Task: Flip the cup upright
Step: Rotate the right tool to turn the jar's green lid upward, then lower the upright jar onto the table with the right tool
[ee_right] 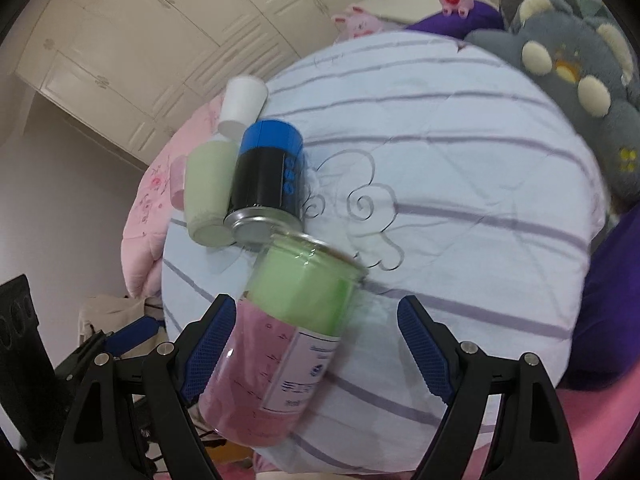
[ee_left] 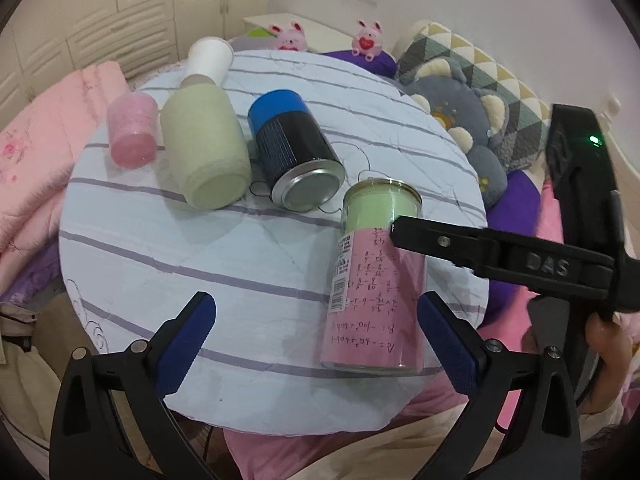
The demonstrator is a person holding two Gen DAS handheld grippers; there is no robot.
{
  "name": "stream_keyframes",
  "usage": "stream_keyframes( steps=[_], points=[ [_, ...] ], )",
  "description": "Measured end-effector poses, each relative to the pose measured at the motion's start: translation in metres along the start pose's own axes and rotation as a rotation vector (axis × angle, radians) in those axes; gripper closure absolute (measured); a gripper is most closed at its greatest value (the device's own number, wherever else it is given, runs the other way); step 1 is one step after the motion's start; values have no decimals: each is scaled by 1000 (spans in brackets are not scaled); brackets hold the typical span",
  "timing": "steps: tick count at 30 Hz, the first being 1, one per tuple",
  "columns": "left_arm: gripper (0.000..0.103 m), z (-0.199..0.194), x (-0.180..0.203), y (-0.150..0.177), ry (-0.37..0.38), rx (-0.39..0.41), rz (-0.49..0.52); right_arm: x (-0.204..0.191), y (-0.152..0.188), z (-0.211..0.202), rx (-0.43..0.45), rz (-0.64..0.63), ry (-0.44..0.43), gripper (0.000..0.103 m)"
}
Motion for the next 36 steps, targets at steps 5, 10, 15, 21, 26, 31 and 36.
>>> stream_keyframes(
  steps=[5,10,15,21,26,31,36],
  points=[
    [1,8,-3,4,8,-32,18,-1,-3,19,-48,40,-25,19],
    [1,15,-3,6,21,-53,37,-1,-4,40,-110,91,-113,19],
    [0,20,-7,5,35,-69,23,-4,-7,46,-101,96,-165,19],
    [0,22,-5,-1,59,-68,21,-8,-7,33,-46,34,-169,25],
    [0,24,10,-8,92,-59,43,-2,-8,17,5,11,-147,25],
    [0,26,26,-24,83,-27,58,0,-21,-16,127,-106,-36,25],
    [0,36,35,-39,38,-18,57,2,-40,-36,259,-263,135,25]
  ],
)
Point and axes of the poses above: each gripper's, at about its wrist camera, not at the fingertips, and z roughly the way its jaws point, x to its right, y to its underside, the point moved 6 cm from there along z, roughly the way its jaws point, and after that the axes turned 5 degrees about -z, right-handed, at the moved point
